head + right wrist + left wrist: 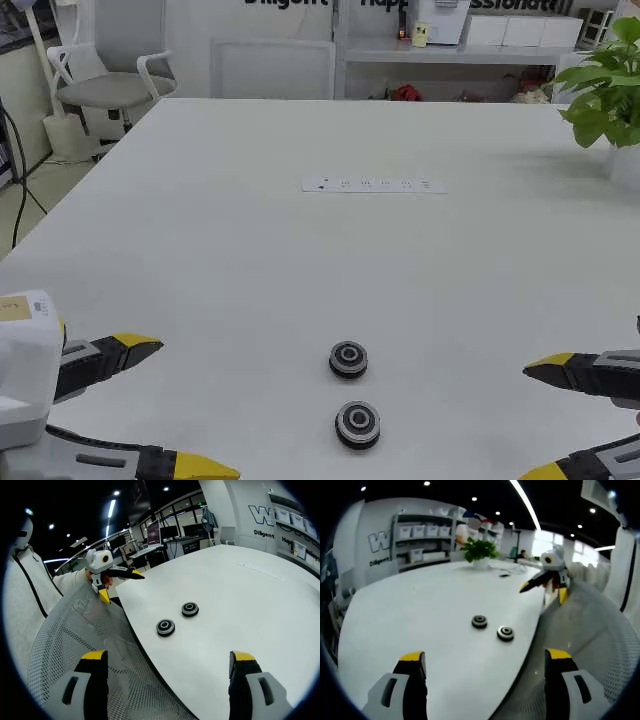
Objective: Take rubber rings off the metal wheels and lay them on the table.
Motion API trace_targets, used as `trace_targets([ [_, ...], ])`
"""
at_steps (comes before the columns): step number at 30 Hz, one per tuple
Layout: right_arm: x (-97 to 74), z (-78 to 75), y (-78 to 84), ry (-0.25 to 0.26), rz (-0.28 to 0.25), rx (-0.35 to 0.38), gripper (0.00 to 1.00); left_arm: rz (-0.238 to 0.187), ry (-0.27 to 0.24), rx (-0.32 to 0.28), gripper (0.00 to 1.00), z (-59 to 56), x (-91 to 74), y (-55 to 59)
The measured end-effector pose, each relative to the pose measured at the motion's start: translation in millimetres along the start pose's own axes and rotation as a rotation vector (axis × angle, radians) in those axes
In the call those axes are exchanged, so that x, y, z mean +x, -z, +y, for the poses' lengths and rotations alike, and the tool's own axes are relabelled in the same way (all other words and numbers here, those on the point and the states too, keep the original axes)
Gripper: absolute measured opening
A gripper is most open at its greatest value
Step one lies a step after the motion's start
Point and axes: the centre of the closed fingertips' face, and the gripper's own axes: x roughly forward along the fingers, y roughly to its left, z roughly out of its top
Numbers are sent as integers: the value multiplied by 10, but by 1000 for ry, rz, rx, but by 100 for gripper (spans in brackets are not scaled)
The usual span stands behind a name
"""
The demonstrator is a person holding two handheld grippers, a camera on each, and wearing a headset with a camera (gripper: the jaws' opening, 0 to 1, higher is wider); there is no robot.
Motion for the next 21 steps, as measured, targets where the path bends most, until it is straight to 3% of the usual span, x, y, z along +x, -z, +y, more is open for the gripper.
trace_targets([
  [21,-27,7,2,10,1,2,98,11,20,8,100,-26,10,33],
])
